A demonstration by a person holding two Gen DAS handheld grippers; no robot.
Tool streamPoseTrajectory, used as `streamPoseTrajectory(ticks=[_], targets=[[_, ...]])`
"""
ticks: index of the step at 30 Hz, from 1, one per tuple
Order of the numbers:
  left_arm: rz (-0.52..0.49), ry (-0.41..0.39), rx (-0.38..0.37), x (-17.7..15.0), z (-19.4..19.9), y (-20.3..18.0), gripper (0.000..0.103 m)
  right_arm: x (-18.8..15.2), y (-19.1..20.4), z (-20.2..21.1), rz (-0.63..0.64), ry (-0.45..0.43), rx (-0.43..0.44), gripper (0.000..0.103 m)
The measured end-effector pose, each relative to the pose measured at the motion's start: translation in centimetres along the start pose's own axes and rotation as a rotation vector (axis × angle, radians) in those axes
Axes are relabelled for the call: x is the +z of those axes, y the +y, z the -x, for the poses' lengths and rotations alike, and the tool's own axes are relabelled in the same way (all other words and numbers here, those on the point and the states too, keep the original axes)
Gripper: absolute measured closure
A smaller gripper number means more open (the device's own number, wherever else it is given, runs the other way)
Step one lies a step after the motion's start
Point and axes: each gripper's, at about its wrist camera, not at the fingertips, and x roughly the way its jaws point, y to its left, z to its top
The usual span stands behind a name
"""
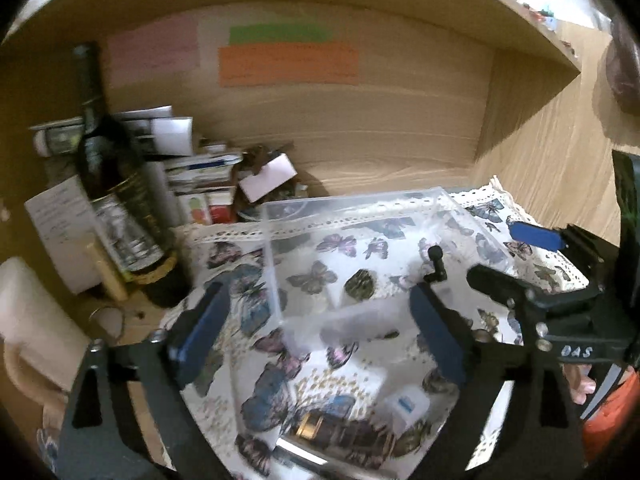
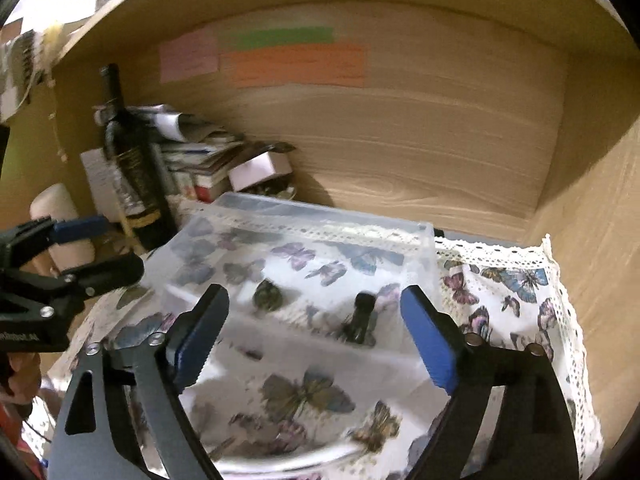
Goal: Organize rigid objects
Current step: 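Grasp the silver metal tube with the left tool while the right tool grasps the white handheld device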
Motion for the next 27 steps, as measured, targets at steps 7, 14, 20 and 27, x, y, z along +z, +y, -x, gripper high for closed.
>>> streamPoseTrajectory(ticks=[7,14,20,27], targets=[[-0.008,0.049,0.061,-4.3,0.9,1.0,0.004,-4.2,3.6,0.2,0.035,0.039,0.021,0.003],[0.027,0.177,0.065,-9.1,-0.4,1.6,0.004,-7.8,6.1,-1.9,0.091,0.139,-0.009,0.003],[0.068,0.237,0.036,-11.6,-1.4,1.2,0.004,-9.2,4.6,-0.6,0.096,0.144,-0.039,0.003],[0.079,0.223,0.027,-12.6,-1.7,0.1,0.018,-11.1,1.6,0.7,0.035,0.171,-0.098,0.002]])
